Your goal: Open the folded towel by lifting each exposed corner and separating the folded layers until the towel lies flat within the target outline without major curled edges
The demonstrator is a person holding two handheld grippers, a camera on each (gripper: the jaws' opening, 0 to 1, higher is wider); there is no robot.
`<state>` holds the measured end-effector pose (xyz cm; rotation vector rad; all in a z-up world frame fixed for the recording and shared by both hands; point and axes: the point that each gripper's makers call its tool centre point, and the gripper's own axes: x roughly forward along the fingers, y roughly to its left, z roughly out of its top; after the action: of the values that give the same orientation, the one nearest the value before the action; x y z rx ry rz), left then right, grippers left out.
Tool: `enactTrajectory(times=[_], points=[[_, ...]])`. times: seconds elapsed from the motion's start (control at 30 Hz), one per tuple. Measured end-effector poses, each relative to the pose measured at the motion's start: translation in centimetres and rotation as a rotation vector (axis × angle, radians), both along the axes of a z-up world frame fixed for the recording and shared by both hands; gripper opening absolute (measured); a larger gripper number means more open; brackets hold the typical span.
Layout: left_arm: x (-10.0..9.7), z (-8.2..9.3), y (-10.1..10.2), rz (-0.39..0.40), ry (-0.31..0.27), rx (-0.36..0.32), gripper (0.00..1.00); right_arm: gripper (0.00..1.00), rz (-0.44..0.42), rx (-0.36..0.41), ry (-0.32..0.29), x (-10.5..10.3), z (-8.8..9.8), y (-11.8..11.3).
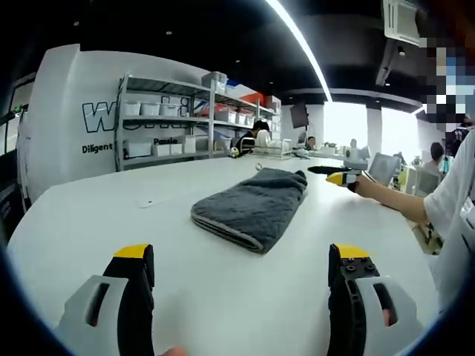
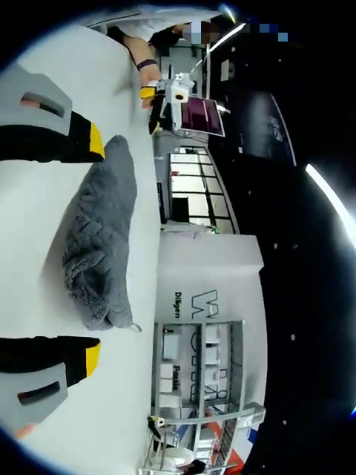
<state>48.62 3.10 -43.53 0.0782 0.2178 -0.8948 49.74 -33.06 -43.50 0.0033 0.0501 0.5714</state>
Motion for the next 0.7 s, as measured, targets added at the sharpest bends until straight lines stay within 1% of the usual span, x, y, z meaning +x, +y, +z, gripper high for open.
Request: enactTrajectory(times=[0.13, 0.6, 0.7], points=[[0.1, 0.1, 0.2, 0.005, -0.002, -0.005, 0.96, 0.99, 0.003, -0.017, 0.013, 0.2, -0.7, 0.5], [0.0, -0.1, 0.0, 0.001, -0.001, -0.003, 0.96, 0.99, 0.032, -0.057, 0.034, 0.4, -1.8, 1.7], [-0.1, -0.2, -0.2, -0.004, -0.002, 0.001, 0.96, 0.97, 0.049, -0.065, 0.044, 0.2, -2.1, 2.1]])
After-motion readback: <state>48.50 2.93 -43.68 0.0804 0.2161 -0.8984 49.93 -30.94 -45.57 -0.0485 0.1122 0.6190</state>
